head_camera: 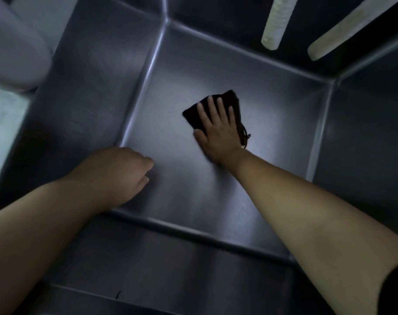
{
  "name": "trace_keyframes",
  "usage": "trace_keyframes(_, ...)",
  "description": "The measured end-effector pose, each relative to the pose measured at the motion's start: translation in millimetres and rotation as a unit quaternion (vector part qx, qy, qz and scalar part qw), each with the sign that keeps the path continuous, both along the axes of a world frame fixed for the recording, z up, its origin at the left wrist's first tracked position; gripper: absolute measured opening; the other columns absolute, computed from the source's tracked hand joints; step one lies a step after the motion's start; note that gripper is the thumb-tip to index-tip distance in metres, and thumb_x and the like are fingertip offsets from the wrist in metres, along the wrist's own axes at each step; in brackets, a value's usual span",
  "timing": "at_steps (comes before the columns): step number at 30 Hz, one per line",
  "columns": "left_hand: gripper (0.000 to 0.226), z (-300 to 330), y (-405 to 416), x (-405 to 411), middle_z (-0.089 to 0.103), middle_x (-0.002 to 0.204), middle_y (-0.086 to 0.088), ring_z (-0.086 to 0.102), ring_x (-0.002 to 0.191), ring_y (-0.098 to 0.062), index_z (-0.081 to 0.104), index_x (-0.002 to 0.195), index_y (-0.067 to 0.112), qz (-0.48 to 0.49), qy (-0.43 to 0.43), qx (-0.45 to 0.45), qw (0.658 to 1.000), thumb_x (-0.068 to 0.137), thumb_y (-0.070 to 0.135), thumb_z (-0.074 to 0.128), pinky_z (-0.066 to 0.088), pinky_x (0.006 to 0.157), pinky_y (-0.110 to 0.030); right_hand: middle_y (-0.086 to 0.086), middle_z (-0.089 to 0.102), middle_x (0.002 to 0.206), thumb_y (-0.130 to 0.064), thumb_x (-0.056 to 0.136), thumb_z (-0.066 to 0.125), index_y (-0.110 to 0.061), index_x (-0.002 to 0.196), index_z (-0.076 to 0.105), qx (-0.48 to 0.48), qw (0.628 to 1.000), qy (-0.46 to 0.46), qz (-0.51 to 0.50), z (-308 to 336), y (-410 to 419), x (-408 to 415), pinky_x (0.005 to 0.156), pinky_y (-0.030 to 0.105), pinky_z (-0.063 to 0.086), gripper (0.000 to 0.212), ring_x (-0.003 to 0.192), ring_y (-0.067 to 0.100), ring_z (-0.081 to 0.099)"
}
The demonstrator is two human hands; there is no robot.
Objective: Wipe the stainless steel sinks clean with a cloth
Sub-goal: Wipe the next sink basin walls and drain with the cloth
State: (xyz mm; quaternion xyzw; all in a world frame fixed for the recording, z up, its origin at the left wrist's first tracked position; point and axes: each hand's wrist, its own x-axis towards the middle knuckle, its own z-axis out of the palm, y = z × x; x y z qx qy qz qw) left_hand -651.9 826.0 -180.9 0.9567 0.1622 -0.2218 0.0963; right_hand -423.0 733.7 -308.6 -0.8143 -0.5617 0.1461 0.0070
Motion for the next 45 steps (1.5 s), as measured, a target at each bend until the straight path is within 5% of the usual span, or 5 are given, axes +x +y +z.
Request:
trace_keyframes(8, 0.024, -1.6, -0.6, -1.9, 0.062, 0.104, 0.006, 0.058, 0.097, -0.017, 0.055, 0.102, 0.026, -0.005, 0.005, -0.004, 1.000, 0.091, 0.042, 0.041, 0.046, 0.080, -0.030, 0.008, 0.020, 0.156, -0.031, 0.096, 0.045, -0.016, 0.148, 0.028, -0.008, 0.982, 0.029, 0.186, 13.4, -69.3, -16.2, 0.118, 0.040, 0.011, 0.056, 0.145, 0.029, 0.015)
trace_keyframes(14, 0.023, -1.8, -1.7, -2.8, 0.063, 0.104, 0.005, 0.058, 0.098, -0.017, 0.054, 0.101, 0.025, -0.003, 0.015, -0.003, 1.000, 0.091, 0.042, 0.042, 0.046, 0.079, -0.029, 0.012, 0.036, 0.150, -0.027, 0.089, 0.056, -0.010, 0.142, 0.040, -0.033, 0.990, -0.007, 0.135, 26.3, -139.0, 6.9, 0.113, 0.050, 0.026, 0.058, 0.139, 0.033, 0.031)
trace_keyframes(24, 0.024, -9.1, -0.7, -4.4, 0.062, 0.108, 0.004, 0.058, 0.100, -0.017, 0.053, 0.102, 0.024, -0.001, 0.011, 0.019, 1.000, 0.092, 0.042, 0.042, 0.042, 0.077, -0.028, 0.011, 0.007, 0.159, -0.031, 0.099, 0.038, -0.017, 0.151, 0.015, -0.030, 0.997, -0.023, -0.062, 13.9, -50.7, 61.1, 0.118, 0.043, 0.001, 0.059, 0.147, 0.031, 0.001)
trace_keyframes(35, 0.024, -15.1, 0.6, -9.7, 0.062, 0.102, 0.007, 0.060, 0.095, -0.012, 0.051, 0.097, 0.027, 0.023, 0.033, 0.028, 0.999, 0.088, 0.048, 0.044, 0.043, 0.076, -0.026, 0.000, 0.007, 0.160, -0.037, 0.101, 0.032, -0.028, 0.150, 0.014, -0.024, 0.976, -0.007, 0.214, 5.3, -2.2, 38.8, 0.117, 0.037, -0.004, 0.053, 0.147, 0.024, 0.000)
trace_keyframes(45, 0.028, -14.9, -4.8, -6.6, 0.063, 0.108, 0.006, 0.060, 0.099, -0.015, 0.051, 0.108, 0.028, 0.016, 0.069, 0.004, 0.997, 0.089, 0.047, 0.045, 0.046, 0.080, -0.028, 0.007, 0.008, 0.160, -0.041, 0.099, 0.037, -0.025, 0.151, 0.016, -0.016, 0.997, -0.020, -0.079, 11.9, -80.5, 108.0, 0.117, 0.044, -0.003, 0.058, 0.147, 0.029, 0.000)
